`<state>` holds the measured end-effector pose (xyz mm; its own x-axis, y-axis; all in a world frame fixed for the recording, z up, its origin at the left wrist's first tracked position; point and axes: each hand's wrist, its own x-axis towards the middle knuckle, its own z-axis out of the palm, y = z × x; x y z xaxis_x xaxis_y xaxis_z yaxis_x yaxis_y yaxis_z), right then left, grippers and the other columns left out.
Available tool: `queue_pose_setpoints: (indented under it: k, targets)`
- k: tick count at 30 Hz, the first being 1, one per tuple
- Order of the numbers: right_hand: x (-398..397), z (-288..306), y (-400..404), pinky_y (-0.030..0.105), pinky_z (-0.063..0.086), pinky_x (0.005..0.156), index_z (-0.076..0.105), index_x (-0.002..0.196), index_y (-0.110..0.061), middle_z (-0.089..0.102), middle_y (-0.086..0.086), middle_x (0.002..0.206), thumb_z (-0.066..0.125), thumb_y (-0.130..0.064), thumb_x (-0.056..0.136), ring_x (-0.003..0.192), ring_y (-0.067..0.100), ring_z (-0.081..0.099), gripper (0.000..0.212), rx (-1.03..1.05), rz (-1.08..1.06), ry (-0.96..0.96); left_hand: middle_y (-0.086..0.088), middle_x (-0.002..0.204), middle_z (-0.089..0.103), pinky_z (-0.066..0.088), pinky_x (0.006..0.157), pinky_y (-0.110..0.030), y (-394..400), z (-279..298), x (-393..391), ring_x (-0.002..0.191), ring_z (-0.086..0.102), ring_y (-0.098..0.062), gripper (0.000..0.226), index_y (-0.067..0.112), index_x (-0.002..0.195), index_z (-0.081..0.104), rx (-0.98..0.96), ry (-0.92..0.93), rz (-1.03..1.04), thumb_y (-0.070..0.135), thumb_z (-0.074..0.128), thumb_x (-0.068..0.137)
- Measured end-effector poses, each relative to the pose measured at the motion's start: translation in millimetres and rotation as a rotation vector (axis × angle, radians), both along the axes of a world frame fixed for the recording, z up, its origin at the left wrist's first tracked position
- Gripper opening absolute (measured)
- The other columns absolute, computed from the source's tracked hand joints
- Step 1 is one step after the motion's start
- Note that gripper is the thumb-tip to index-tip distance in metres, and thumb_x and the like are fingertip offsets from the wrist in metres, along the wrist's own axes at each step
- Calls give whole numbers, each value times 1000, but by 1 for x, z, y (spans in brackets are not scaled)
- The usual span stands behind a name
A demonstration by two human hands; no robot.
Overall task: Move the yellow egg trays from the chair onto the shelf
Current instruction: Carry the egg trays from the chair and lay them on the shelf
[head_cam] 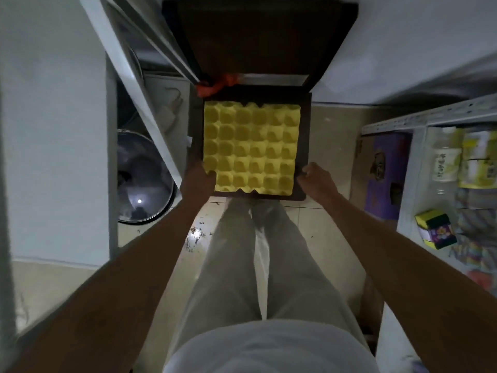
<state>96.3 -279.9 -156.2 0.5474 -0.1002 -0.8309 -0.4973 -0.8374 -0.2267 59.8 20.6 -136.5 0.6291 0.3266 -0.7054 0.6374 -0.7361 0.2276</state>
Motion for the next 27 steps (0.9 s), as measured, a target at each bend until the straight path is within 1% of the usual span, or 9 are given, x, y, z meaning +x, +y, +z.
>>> queue_pose_setpoints:
  k: [3,4,7,9,11,13,16,22,27]
  targets:
    - [8,-40,6,36,49,85,55,135,-19,66,10,126,58,-32,92,115,32,64,45,-25,-45,-10,-24,133,62,58,89,-51,8,-33,16,109,65,-45,57,10,148,46,36,16,9,8,49,92]
    - [10,-51,9,38,50,86,56,132,-19,67,10,124,59,-33,92,114,33,64,42,-36,-39,-15,-22,130,64,58,88,-53,12,-43,20,109,65,-44,58,14,149,48,47,32,24,8,49,91]
    - [12,-75,20,38,50,77,57,117,-17,67,11,113,61,-36,93,104,35,66,31,-112,3,-55,-15,120,68,58,88,-50,17,-64,26,108,67,-41,48,18,140,55,113,59,73,14,52,92]
    - [13,-83,22,36,47,71,58,110,-17,68,11,108,60,-33,93,98,35,67,23,-206,30,-105,-13,121,68,56,86,-47,19,-73,30,109,66,-40,50,21,139,55,154,45,94,15,53,90]
    - [14,-89,23,35,45,68,62,107,-19,69,10,104,58,-30,94,94,34,68,17,-290,63,-139,-13,122,67,55,86,-47,21,-79,31,111,66,-40,45,17,133,57,193,34,96,16,55,88]
    - [15,-93,24,35,45,68,63,106,-19,69,10,103,58,-30,93,93,34,69,18,-319,72,-153,-14,119,68,58,87,-49,23,-84,29,109,66,-40,43,17,131,57,208,48,91,16,58,88]
    - [18,-99,29,36,44,67,61,108,-16,67,11,102,62,-34,93,92,36,69,23,-339,154,-192,-14,117,70,59,88,-52,25,-90,26,108,67,-41,47,25,138,56,216,83,71,16,57,92]
    - [20,-104,27,36,40,65,65,109,-12,68,14,103,64,-31,98,94,37,70,23,-388,263,-267,-17,107,73,60,81,-50,26,-97,24,100,71,-42,26,15,119,68,318,25,43,13,59,95]
    - [19,-102,25,36,40,66,63,113,-11,67,14,105,62,-27,99,95,37,69,21,-375,289,-283,-17,103,74,62,82,-52,23,-92,21,98,71,-43,28,14,115,71,353,-16,-13,7,50,97]
